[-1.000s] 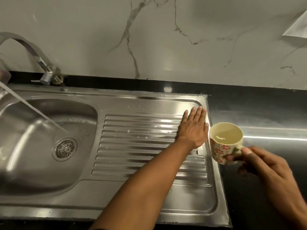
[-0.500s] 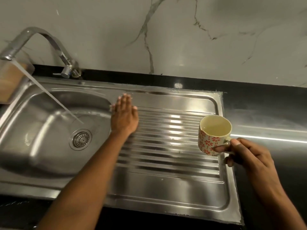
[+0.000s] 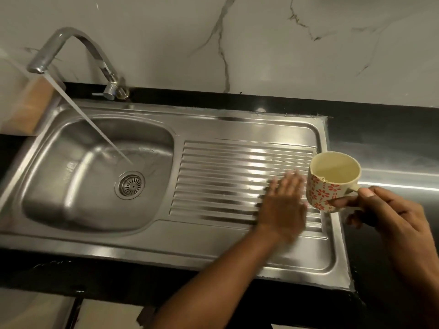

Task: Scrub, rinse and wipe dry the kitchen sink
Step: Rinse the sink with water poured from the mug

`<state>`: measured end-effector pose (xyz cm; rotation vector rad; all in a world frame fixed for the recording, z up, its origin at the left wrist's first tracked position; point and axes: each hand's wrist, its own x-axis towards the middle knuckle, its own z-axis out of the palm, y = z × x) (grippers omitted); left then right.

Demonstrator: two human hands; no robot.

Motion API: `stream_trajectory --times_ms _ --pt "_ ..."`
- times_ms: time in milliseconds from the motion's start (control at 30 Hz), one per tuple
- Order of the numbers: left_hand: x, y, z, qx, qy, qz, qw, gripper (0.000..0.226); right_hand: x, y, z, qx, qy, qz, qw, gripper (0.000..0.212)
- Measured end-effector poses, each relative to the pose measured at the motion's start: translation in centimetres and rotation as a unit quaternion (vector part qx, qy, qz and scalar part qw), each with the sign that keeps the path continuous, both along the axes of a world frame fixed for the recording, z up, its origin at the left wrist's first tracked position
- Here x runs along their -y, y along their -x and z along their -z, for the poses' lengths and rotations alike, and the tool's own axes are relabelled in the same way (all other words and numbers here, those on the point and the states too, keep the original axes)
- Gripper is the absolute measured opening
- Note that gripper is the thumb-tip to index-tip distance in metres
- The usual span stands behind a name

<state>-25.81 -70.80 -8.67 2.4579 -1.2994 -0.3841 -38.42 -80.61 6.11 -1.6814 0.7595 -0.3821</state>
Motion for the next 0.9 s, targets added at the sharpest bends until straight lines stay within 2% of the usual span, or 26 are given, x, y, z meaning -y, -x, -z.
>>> stream_trajectory --times_ms 67,200,333,533,700,800,900 --pt "1.7 2.8 0.3 -0.019 -0.015 0.037 0.999 0.072 0.1 0.8 -0.2 -0.012 0.020 -0.004 1.000 0.034" --pt "0.6 2.0 1.3 0.020 -0.017 0.056 0.998 0.064 -0.3 1.9 -0.5 -0.020 0.036 -0.005 0.999 0.032" --pt "-5.4 -4.0 2.5 0.019 -0.023 -0.048 0.998 0.064 -1.5 1.3 -0.3 -0.018 0.014 -0.001 1.000 0.034" --pt "-17.5 -12.0 2.4 0.043 -0.111 -0.181 0.976 0.065 -3.7 -1.5 0.6 -0.011 -0.013 -0.016 1.000 0.035" --pt "-21.1 -13.2 1.2 0.032 -0.143 -0.240 0.960 0.069 -4.7 -3.5 0.6 -0.006 -0.006 -0.044 0.999 0.035" --pt "-18.8 -9.0 0.2 0.044 -0.097 -0.183 0.977 0.069 -4.9 -4.1 0.6 -0.001 -0.005 -0.063 0.998 0.035" --pt "-15.3 -3.1 0.2 0.035 -0.034 -0.015 0.999 0.071 -5.3 -4.4 0.6 0.001 -0.004 -0.078 0.997 0.036"
